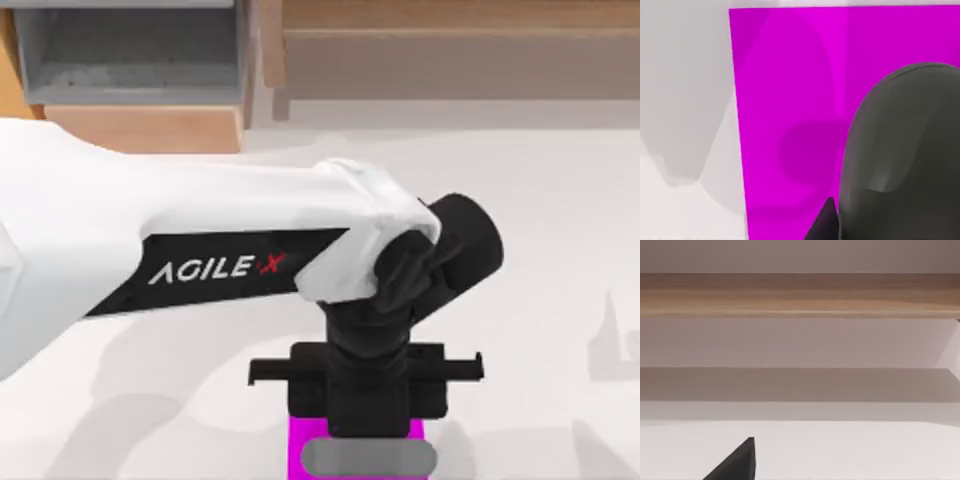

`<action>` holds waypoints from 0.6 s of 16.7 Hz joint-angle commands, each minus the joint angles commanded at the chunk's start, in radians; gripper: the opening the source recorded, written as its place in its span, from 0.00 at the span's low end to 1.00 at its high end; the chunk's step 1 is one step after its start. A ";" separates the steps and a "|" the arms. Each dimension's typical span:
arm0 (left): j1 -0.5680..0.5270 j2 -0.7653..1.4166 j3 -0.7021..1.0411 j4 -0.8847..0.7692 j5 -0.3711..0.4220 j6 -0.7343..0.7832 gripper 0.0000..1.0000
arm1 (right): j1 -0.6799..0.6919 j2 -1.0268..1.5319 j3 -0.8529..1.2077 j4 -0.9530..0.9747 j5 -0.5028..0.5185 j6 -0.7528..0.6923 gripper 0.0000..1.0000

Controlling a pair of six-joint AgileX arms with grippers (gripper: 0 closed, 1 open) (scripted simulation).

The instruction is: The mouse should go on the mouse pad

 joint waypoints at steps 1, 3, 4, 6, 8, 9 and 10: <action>0.000 0.003 -0.001 0.012 -0.016 -0.001 0.00 | 0.000 0.000 0.000 0.000 0.000 0.000 1.00; 0.000 0.013 -0.008 0.031 -0.043 -0.003 0.00 | 0.000 0.000 0.000 0.000 0.000 0.000 1.00; 0.000 0.021 -0.015 0.036 -0.050 -0.003 0.00 | 0.000 0.000 0.000 0.000 0.000 0.000 1.00; 0.000 0.025 -0.018 0.038 -0.053 -0.004 0.00 | 0.000 0.000 0.000 0.000 0.000 0.000 1.00; 0.000 0.025 -0.018 0.038 -0.053 -0.004 0.00 | 0.000 0.000 0.000 0.000 0.000 0.000 1.00; 0.000 0.025 -0.018 0.038 -0.053 -0.004 0.00 | 0.000 0.000 0.000 0.000 0.000 0.000 1.00; 0.000 0.025 -0.018 0.038 -0.053 -0.004 0.08 | 0.000 0.000 0.000 0.000 0.000 0.000 1.00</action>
